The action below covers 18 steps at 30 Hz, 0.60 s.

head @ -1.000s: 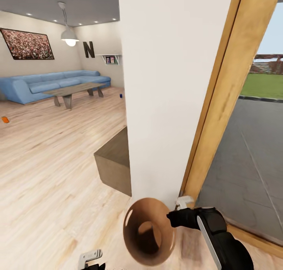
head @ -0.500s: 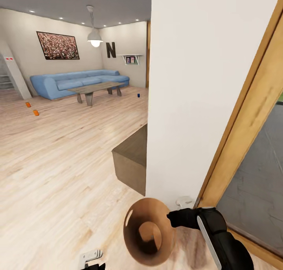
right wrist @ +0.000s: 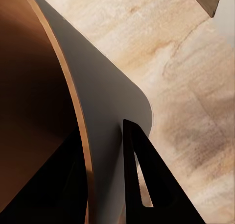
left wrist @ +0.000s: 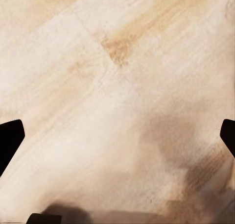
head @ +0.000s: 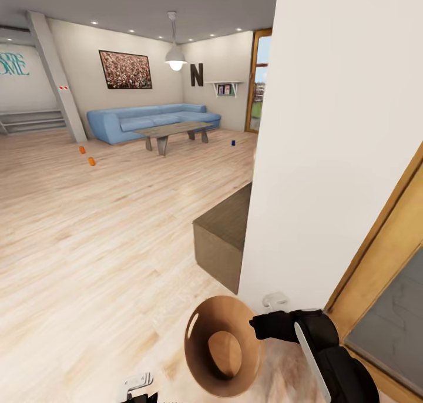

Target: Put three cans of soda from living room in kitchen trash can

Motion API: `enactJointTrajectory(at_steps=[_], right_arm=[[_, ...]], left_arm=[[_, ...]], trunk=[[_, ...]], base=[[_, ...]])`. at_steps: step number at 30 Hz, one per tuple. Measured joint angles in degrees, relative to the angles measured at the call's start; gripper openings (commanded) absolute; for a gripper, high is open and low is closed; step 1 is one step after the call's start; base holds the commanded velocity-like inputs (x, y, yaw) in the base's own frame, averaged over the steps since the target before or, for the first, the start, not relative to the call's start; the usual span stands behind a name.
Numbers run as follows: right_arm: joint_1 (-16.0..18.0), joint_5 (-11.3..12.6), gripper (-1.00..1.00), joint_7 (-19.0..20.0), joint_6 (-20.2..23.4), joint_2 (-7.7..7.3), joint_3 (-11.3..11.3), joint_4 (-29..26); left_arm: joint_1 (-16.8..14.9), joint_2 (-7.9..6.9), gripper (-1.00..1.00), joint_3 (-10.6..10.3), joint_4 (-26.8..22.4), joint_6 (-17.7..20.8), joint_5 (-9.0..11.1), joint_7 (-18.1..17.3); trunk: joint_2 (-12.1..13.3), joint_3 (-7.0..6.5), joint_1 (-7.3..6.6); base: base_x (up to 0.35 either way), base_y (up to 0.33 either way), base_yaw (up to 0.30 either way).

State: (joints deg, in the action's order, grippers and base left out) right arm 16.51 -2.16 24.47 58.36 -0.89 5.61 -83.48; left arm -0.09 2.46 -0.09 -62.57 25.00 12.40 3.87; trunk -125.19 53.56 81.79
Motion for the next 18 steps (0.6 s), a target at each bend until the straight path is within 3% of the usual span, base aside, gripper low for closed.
enactJointTrajectory(at_steps=[6, 9, 18], right_arm=[[0.00, -0.04, -1.00, 0.00, -0.01, 0.00, 0.01, 0.00], [0.00, -0.01, -1.00, 0.00, 0.00, 0.00, 0.00, 0.00], [0.00, -0.07, -1.00, -0.01, 0.07, -0.08, 0.00, -0.02]], left_arm=[[0.00, 0.00, 1.00, -0.06, -0.01, 0.04, -0.03, -0.07], [0.00, 0.00, 1.00, -1.93, -0.01, 0.05, -0.07, -0.09], [0.00, 0.00, 1.00, -2.71, -0.27, 0.05, -0.09, -0.09]], trunk=[[0.00, 0.00, 0.00], [0.00, 0.00, 0.00], [0.00, 0.00, 0.00]], base=[[0.000, 0.000, 0.298], [0.000, 0.000, 0.299], [0.000, 0.000, 0.299]])
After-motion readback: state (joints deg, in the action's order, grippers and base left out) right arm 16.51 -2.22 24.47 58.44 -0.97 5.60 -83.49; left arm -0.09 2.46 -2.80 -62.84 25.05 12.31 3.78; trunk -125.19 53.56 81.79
